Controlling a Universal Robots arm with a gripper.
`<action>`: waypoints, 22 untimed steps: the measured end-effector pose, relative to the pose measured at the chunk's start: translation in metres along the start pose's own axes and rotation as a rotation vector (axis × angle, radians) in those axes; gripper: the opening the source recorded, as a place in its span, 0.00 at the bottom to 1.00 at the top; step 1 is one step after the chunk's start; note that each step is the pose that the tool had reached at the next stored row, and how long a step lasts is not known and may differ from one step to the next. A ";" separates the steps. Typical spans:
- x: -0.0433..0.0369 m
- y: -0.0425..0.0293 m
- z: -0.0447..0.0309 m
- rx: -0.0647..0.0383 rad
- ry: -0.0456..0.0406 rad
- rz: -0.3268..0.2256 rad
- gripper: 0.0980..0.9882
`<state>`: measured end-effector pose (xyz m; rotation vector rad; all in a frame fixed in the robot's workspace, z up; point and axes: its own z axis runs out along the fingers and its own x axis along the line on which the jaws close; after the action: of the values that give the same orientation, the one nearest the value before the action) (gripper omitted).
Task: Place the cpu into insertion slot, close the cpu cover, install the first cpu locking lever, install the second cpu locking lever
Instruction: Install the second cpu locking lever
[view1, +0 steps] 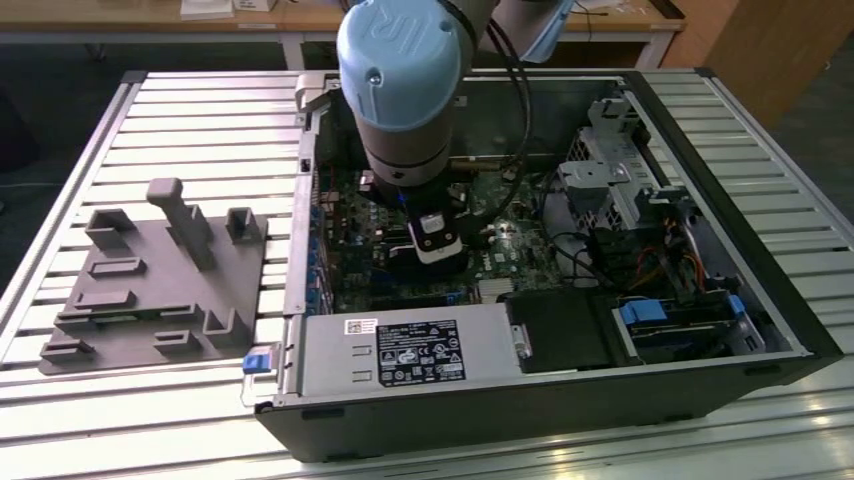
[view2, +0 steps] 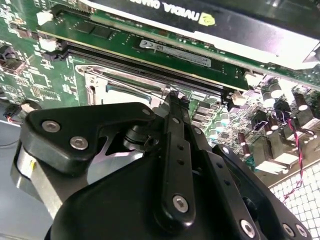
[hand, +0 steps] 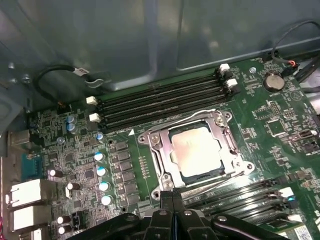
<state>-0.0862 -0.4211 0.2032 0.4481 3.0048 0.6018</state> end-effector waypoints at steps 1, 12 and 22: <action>0.0003 -0.0007 0.0007 -0.005 0.0014 0.001 0.01; 0.0049 -0.0080 0.0118 -0.035 0.0098 0.004 0.01; 0.0072 -0.0043 0.0171 -0.035 0.0101 0.004 0.01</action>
<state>-0.0926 -0.4165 0.1859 0.4504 2.9985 0.6575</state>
